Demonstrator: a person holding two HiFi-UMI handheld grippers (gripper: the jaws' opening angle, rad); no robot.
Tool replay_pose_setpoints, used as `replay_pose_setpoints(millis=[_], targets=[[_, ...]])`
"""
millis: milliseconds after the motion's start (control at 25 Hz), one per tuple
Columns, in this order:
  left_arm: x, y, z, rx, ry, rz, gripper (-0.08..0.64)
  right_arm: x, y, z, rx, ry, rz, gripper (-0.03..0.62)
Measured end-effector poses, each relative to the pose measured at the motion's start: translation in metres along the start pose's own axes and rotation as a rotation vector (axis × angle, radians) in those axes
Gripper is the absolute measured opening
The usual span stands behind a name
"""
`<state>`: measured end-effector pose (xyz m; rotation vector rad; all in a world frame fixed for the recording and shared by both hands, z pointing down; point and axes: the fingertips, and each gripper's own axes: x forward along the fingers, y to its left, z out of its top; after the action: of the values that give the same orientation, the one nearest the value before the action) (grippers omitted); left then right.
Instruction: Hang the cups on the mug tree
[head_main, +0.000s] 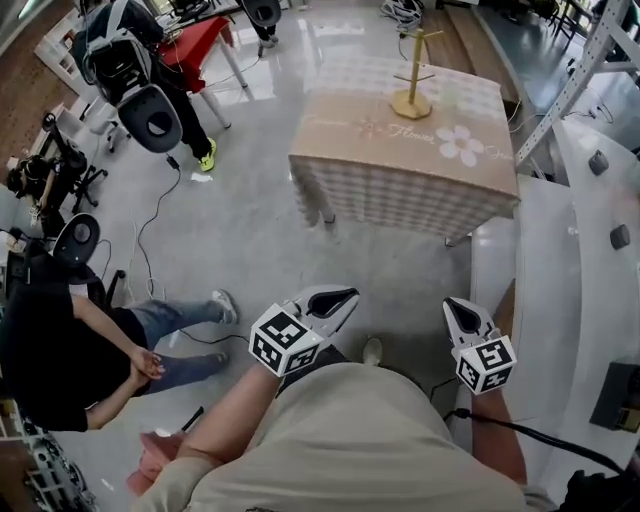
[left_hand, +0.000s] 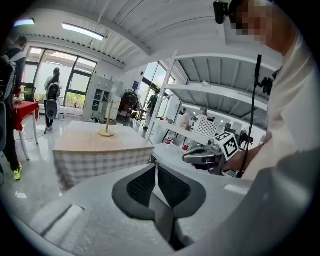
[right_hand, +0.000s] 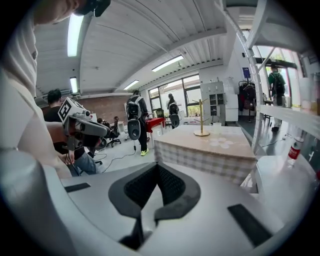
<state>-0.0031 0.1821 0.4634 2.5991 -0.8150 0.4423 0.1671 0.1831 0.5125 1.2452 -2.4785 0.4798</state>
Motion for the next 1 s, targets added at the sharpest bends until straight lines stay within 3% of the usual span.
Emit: replay_pose_setpoints(millis=[280,520,760,1000], targets=[[0.035,0.017,0.016,-0.022,-0.004,-0.005,0.012,0.012,-0.042,-0.004,0.053,0.009,-0.006,0.019],[0.069,0.072,0.032,-0.039,-0.006,-0.039,0.063,0.058,-0.078,0.012,0.061,0.027,-0.050,0.120],[0.101,0.147,0.075,-0.014,-0.001,-0.088,0.069,0.125,-0.119,0.061,0.045,0.050,-0.098,0.132],[0.137,0.214,0.116,0.048,0.041,-0.167,0.069,0.184,-0.180,0.109,0.041,0.046,-0.215,0.148]])
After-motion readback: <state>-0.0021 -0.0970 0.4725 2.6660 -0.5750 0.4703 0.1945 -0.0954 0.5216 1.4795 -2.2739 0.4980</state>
